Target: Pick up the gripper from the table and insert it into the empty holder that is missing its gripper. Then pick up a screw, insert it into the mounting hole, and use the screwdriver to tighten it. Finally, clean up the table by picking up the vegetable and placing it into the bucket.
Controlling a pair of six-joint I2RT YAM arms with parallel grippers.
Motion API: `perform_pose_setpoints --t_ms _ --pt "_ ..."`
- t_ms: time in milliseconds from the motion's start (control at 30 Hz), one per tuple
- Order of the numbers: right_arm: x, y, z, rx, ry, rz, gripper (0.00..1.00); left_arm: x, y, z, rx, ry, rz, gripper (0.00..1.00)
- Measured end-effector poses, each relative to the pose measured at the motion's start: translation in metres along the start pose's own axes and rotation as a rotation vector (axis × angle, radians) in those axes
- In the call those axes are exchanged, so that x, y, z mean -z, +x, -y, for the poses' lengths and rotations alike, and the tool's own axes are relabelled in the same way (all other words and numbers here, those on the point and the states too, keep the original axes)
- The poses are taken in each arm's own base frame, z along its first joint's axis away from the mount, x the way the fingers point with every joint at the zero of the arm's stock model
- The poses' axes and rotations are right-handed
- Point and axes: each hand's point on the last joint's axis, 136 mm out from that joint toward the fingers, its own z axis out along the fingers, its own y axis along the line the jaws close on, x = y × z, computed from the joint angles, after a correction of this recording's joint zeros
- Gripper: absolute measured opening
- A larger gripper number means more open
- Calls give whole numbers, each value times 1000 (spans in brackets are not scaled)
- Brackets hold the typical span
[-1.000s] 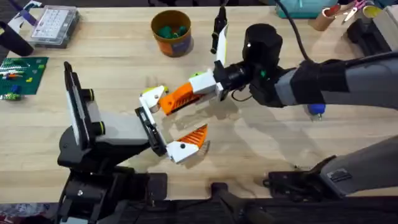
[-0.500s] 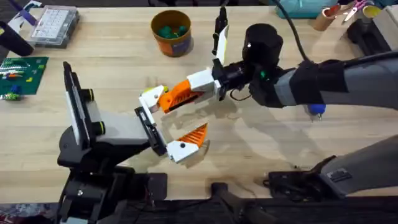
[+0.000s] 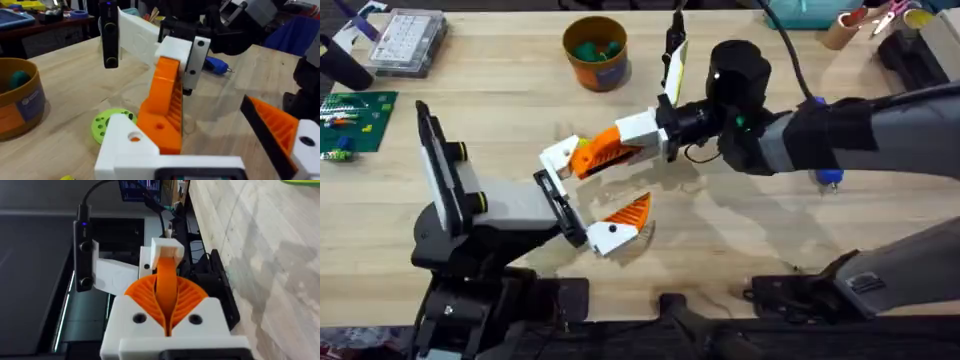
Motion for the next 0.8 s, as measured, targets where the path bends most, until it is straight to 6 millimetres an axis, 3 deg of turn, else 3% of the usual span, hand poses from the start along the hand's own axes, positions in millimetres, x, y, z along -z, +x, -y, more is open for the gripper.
perform_pose_setpoints --t_ms 433,800 --pt "-5 -7 10 2 10 7 20 0 2 11 35 66 -10 987" --pt "-8 -11 12 13 25 24 20 1 2 9 53 58 -9 987"
